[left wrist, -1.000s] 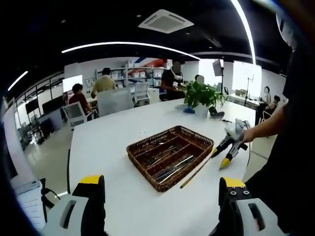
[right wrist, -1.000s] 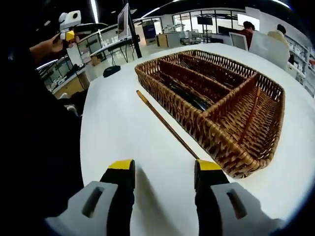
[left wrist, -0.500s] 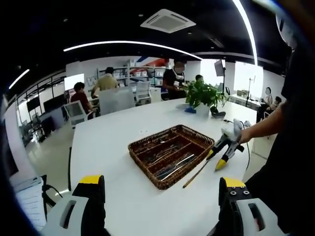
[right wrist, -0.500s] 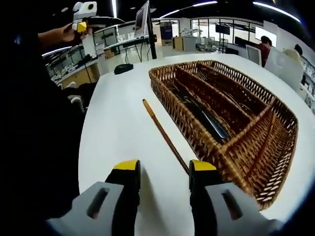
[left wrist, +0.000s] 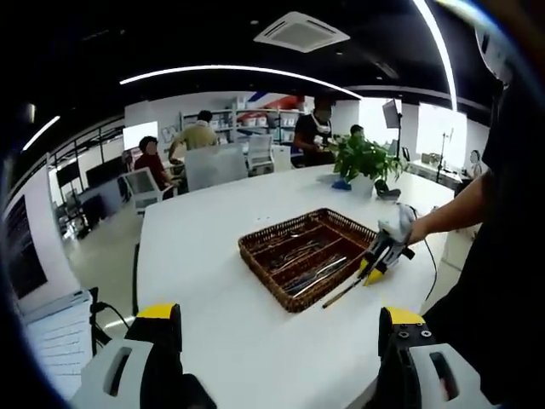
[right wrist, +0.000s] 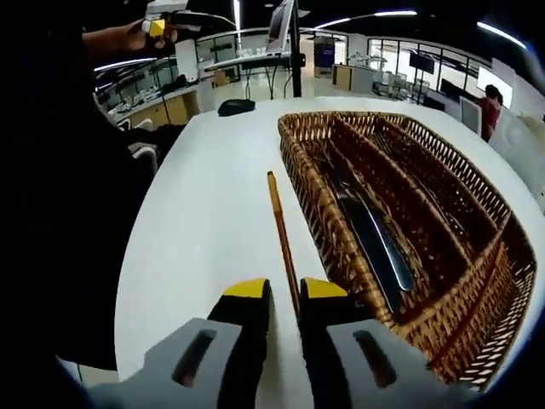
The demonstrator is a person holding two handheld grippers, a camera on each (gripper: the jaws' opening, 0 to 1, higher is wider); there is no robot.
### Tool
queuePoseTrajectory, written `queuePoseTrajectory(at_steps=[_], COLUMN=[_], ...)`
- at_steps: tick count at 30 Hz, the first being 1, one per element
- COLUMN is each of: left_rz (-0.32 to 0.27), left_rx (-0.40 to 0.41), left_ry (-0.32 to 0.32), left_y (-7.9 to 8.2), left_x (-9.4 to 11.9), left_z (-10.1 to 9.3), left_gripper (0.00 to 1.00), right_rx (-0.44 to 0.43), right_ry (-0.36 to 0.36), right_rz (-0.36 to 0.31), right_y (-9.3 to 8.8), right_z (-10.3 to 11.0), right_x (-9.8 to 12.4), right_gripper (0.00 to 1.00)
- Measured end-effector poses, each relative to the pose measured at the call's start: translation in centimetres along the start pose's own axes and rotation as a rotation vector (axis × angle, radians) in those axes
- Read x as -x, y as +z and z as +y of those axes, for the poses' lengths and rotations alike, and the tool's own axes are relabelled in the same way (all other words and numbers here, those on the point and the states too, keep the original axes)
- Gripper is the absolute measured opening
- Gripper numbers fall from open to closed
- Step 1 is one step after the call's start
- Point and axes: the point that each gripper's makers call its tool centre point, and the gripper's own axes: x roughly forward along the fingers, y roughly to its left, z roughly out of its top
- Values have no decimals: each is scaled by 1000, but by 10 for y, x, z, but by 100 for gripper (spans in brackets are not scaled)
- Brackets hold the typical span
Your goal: Arrange the knives, forks, and spoons in their matching storage slots by inserting each utensil handle-first until every utensil is classified and aligned in the correct compartment
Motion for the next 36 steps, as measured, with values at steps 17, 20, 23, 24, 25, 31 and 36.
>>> queuePoseTrajectory(at_steps=[17, 20, 23, 24, 25, 31, 36], left_rz=[7, 7, 7, 4, 2, -17, -35], left_rx=[-7, -7, -7, -4, -4, 1, 10], left_ry=[1, 1, 3, 3, 2, -11, -10], left_y=[0, 0, 0, 0, 1, 4, 9], left_x=[0, -1, -1, -1, -2, -3, -5], left_z=[-1, 0, 0, 0, 0, -3, -2], left_gripper=[100, 100, 100, 100, 100, 100, 100], right_rx=[77, 104, 78, 66, 47, 12, -1], right_ry=[47, 51, 70, 66, 61, 51, 49], right_rz=[2, 20, 32, 39, 46, 68, 51], right_y=[12, 13, 14, 14, 13, 18, 32], right_z=[5, 5, 6, 6, 5, 6, 5], right_x=[-17, -18, -19, -18, -18, -13, -4], right_gripper=[3, 2, 1, 1, 1, 0, 0])
